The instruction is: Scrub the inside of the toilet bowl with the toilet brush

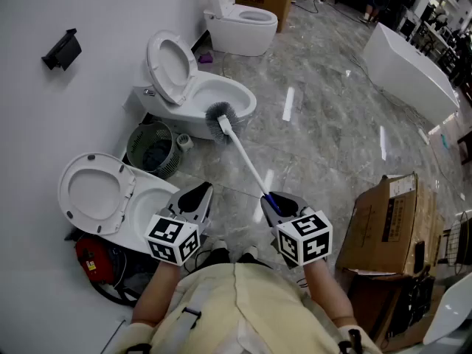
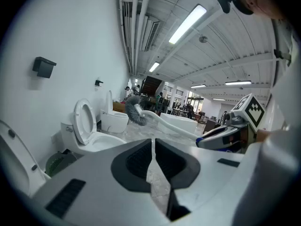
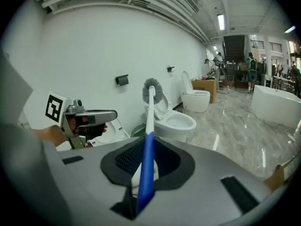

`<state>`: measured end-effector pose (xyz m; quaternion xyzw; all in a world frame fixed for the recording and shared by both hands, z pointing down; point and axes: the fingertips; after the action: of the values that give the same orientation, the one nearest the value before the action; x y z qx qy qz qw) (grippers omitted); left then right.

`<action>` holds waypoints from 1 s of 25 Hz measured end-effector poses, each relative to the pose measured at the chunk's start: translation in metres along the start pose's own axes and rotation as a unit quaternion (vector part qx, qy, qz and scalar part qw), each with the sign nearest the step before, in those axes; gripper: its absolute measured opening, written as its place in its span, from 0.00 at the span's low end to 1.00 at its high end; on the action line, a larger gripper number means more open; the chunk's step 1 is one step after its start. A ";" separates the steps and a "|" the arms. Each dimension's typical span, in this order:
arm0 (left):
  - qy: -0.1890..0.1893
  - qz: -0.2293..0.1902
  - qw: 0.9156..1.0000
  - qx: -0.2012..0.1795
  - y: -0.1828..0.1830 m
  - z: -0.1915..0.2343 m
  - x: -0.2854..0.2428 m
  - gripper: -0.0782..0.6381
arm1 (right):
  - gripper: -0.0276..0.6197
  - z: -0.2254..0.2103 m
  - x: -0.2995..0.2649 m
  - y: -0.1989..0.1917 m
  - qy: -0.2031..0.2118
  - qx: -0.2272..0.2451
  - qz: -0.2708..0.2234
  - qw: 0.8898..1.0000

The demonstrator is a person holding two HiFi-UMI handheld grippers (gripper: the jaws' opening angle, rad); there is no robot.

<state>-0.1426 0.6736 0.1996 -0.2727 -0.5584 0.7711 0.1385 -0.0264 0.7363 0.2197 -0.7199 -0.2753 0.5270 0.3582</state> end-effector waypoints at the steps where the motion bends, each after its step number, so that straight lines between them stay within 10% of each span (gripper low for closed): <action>1: 0.002 -0.003 1.000 0.001 0.000 0.001 -0.002 0.15 | 0.15 -0.001 -0.001 0.000 0.003 -0.003 0.000 1.000; 25: -0.007 -0.005 1.000 0.020 -0.013 -0.012 -0.062 0.15 | 0.15 -0.052 -0.017 -0.030 0.034 -0.014 0.042 0.998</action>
<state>-0.0861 0.6554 0.2251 -0.2617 -0.5455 0.7832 0.1436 0.0181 0.7293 0.2631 -0.7530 -0.2404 0.5130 0.3347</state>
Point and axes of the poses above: the fingertips, and each gripper's own axes: x backward along the fingers, z to its left, y out of its top, and after that the axes turned 3 degrees about -y, right-handed
